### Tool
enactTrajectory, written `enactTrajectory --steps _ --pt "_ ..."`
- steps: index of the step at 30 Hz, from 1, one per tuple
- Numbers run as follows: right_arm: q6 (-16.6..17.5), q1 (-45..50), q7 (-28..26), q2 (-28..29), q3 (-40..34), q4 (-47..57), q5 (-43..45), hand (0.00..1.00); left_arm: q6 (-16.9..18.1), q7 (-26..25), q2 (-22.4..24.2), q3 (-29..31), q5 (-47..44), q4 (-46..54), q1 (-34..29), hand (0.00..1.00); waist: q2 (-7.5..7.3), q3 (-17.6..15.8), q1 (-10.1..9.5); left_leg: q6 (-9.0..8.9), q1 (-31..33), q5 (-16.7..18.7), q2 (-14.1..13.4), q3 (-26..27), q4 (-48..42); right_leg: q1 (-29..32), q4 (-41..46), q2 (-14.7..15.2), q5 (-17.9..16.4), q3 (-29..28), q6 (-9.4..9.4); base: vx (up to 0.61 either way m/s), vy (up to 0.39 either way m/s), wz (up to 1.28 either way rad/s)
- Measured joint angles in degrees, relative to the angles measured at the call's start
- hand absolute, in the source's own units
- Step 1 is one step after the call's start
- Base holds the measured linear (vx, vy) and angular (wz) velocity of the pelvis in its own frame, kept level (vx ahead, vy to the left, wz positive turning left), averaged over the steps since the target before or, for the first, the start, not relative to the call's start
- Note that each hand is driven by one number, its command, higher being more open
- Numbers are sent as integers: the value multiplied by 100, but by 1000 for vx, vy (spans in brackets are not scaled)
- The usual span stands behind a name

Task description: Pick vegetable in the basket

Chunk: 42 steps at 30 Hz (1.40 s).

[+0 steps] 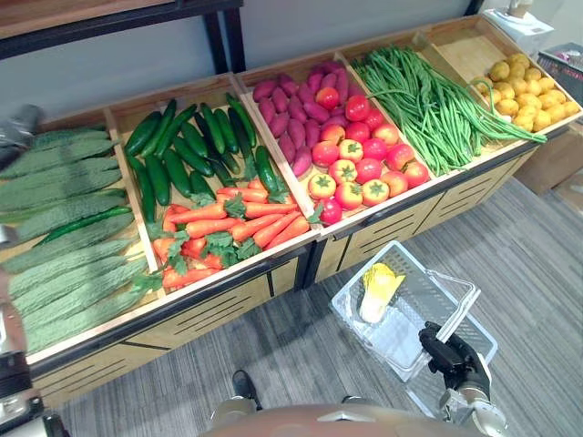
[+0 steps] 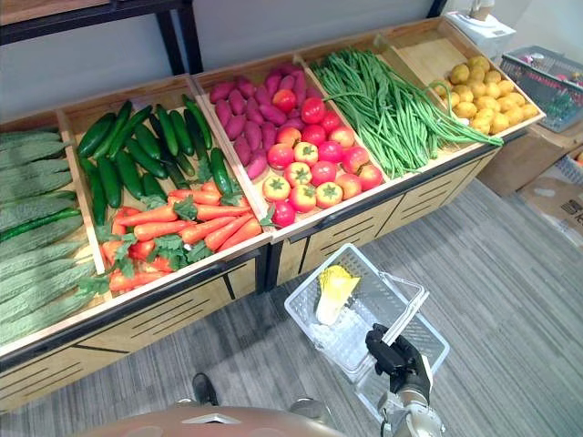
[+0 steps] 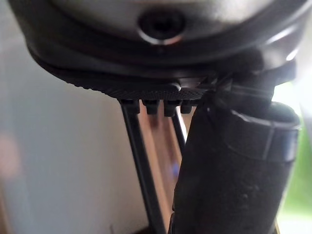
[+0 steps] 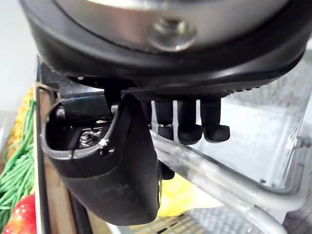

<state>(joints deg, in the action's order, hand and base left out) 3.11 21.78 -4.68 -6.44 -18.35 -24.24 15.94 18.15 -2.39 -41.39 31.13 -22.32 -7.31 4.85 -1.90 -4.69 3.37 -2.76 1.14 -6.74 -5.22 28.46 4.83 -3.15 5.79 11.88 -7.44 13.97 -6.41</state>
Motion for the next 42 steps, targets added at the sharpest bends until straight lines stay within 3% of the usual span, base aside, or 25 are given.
enactTrajectory --steps 7,14,25,42 --pt "0 55 -173 44 112 3 -227 0 -109 642 -439 -1288 599 -128 372 100 -7 45 0 -6 -156 -3 -150 -3 0 -94 33 -130 1 -60 1 66 -30 -11" --pt "0 218 -242 47 213 3 -274 0 -115 1178 -465 -2178 1213 -124 411 100 14 176 15 -11 -185 -6 -163 0 0 -82 33 -134 1 -171 2 26 9 -4" --pt "0 400 -340 49 323 1 -431 0 -237 1467 -471 -2592 1881 -122 -37 100 -59 292 60 -163 -149 -97 -264 31 26 62 5 -230 0 -311 2 -53 13 -6" --pt "0 390 -507 48 713 -14 -440 0 -360 1593 -673 -3244 2410 -519 -301 100 -66 357 143 -131 162 -240 -355 92 26 435 18 -323 150 -452 20 -3 11 -2"
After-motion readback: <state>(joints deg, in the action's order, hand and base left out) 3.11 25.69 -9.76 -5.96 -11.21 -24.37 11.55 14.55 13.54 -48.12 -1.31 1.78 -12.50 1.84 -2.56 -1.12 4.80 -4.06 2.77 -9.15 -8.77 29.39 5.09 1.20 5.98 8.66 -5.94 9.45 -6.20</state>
